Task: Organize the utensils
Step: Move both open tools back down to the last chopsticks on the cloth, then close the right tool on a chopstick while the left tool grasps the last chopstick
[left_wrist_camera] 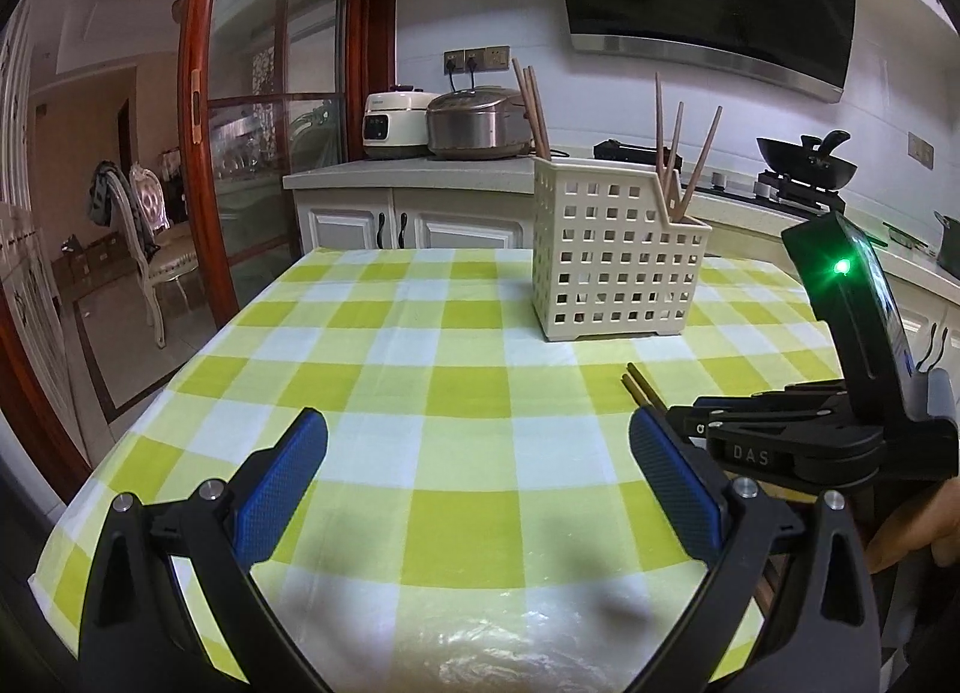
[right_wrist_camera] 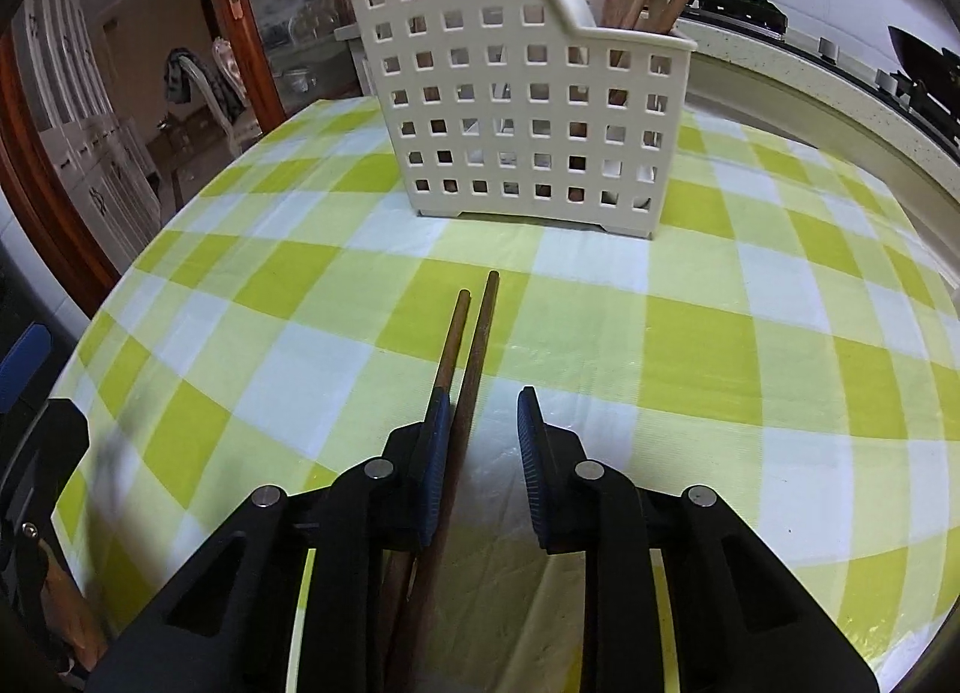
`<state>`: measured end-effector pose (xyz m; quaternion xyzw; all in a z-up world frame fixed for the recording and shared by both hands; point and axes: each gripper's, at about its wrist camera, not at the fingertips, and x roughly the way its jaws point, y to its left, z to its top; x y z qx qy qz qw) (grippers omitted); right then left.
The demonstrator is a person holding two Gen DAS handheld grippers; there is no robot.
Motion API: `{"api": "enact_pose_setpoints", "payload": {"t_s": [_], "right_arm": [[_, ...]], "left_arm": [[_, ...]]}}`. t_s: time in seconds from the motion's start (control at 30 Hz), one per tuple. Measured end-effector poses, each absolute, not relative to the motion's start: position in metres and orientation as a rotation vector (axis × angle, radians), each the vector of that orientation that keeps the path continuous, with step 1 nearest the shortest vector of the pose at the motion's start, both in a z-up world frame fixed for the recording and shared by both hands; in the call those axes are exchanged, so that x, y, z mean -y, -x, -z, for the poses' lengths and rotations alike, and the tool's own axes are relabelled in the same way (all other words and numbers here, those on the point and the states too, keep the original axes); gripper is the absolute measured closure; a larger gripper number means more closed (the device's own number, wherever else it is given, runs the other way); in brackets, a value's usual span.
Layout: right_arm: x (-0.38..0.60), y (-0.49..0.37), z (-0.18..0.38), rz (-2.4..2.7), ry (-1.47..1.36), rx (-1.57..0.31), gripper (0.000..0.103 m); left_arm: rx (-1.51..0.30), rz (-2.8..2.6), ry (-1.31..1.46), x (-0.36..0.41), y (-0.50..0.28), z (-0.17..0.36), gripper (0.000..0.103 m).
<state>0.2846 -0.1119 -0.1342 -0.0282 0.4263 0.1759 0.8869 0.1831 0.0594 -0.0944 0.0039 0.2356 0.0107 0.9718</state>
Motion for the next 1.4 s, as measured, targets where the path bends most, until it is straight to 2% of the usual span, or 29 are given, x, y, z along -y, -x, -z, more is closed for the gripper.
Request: {"api": "enact_pose_setpoints", "payload": {"t_s": [0.4, 0.5, 0.57, 0.9, 1.27, 1.3, 1.37, 1.4], "right_arm": [[0.095, -0.285, 0.136, -0.306, 0.205, -0.871, 0.084], [0.09, -0.282, 0.137, -0.3, 0.256, -0.852, 0.09], [0.09, -0.281, 0.137, -0.314, 0.244, -0.86, 0.096], [0.126, -0.278, 0.136, -0.331, 0.087, -0.874, 0.097], [0.191, -0.264, 0.122, -0.31, -0.061, -0.798, 0.097], [0.196, -0.263, 0.121, -0.31, -0.066, -0.796, 0.097], [0.204, -0.258, 0.119, -0.31, -0.081, -0.788, 0.097], [0.208, -0.256, 0.119, -0.312, -0.089, -0.785, 0.097]], "left_arm": [[-0.491, -0.017, -0.022, -0.057, -0.183, 0.1, 0.005], [-0.495, -0.014, -0.028, -0.054, -0.182, 0.1, 0.005], [-0.501, -0.013, -0.032, -0.053, -0.183, 0.1, 0.005], [-0.543, 0.002, -0.041, -0.04, -0.186, 0.101, 0.005], [-0.69, 0.073, 0.003, 0.003, -0.228, 0.109, 0.006], [-0.702, 0.071, 0.003, 0.007, -0.233, 0.111, 0.007], [-0.75, 0.079, -0.001, 0.017, -0.247, 0.117, 0.023], [-0.771, 0.085, 0.003, 0.02, -0.252, 0.119, 0.027]]}}
